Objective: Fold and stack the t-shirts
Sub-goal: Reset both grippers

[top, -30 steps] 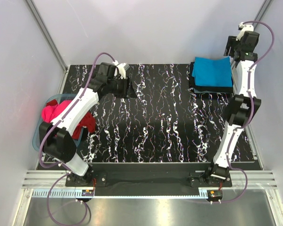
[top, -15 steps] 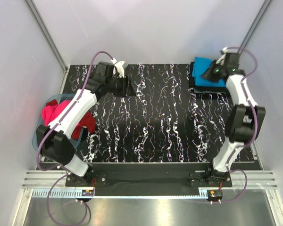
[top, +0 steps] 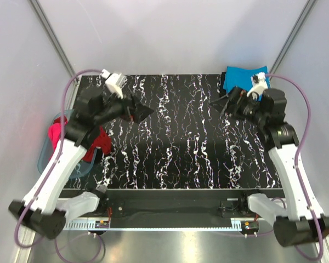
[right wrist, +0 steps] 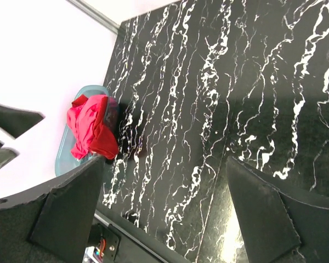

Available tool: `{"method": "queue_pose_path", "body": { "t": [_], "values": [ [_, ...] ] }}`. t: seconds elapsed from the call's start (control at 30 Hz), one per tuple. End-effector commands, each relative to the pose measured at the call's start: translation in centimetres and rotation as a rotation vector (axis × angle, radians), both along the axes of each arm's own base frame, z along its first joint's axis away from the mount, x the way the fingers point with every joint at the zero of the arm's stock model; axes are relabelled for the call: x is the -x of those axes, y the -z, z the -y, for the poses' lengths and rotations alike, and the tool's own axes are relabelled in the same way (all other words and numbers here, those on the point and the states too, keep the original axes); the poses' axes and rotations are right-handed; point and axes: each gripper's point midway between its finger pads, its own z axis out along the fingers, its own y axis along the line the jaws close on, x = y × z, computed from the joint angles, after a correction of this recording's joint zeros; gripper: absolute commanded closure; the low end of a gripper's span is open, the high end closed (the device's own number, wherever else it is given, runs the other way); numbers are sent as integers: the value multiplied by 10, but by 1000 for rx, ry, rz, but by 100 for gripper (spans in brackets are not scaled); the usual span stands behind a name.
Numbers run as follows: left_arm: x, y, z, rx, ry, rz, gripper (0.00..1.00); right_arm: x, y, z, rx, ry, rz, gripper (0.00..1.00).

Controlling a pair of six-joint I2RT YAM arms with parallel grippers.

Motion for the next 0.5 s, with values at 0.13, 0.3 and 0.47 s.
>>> {"method": "queue_pose_path", "body": {
  "t": [0.13,0.3,0.47],
  "values": [
    [36,-34,-20,73,-26,217,1,17,9,15,-3,89,15,1],
    [44,-29,-20,92,-15,189,1,17,8,7,-29,49,-10,0],
    [41,-15,-17,83,-9,150,1,20,-3,10,-31,66,24,0]
  ]
}}
